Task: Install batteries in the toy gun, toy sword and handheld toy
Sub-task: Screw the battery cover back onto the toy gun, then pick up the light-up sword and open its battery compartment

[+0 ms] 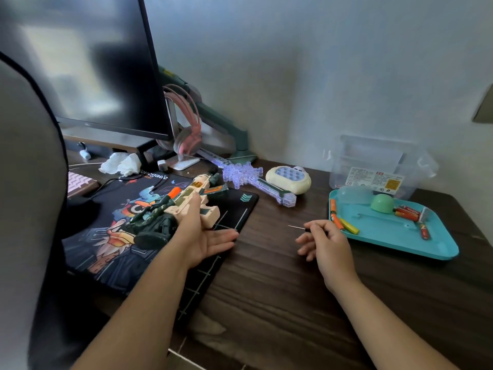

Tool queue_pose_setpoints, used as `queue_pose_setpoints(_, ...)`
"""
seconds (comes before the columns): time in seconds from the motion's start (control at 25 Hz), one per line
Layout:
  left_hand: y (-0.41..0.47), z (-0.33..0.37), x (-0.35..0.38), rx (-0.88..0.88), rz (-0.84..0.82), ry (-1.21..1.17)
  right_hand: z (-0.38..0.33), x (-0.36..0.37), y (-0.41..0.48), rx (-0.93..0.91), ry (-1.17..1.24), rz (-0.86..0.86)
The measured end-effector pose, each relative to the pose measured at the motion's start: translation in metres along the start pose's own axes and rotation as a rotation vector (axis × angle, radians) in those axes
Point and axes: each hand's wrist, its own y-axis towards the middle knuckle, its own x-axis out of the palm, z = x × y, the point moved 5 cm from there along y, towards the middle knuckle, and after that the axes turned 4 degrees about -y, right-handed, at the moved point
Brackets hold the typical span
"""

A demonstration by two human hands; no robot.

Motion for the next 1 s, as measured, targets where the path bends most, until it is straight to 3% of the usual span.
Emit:
queue_pose_setpoints(0.16,-0.030,-0.011,0.008,-0.213,-0.235,0.229,-0.003,0.002,0.000,-0.017,-0.046,-0.024)
queue_pose_setpoints(0.32,-0.037,-0.012,0.056,-0.154,-0.477,0.187,-0.004,0.003,0.000,-0.033,-0.033,-0.009)
queue_pose_setpoints(0.44,0.000,-0.009,0.086,-0.017,-0.335,0.014,-0.004,0.001,-0.001,-0.079,-0.047,0.045)
queue_pose_setpoints(0.52,0.029,-0.016,0.100,0.026,-0.224,-0.032,-0.007,-0.001,-0.004,-0.214,-0.162,0.116)
queue_pose_setpoints(0.6,0.051,-0.020,0.111,0.076,-0.128,-0.031,-0.016,-0.010,-0.007,-0.435,-0.358,0.276)
queue_pose_setpoints(0.68,0.073,-0.020,0.120,0.170,-0.048,-0.066,-0.021,-0.029,0.001,-0.542,-0.570,0.469)
queue_pose_setpoints(0.76,0.091,-0.020,0.123,0.254,0.062,-0.101,-0.018,-0.049,0.017,-0.418,-0.787,0.550)
queue_pose_setpoints(0.88,0.111,-0.025,0.124,0.299,0.088,-0.069,-0.003,-0.059,0.040,-0.089,-1.061,0.460)
queue_pose_setpoints(1.0,0.115,-0.022,0.125,0.269,0.042,-0.107,-0.001,-0.060,0.049,-0.032,-1.104,0.427)
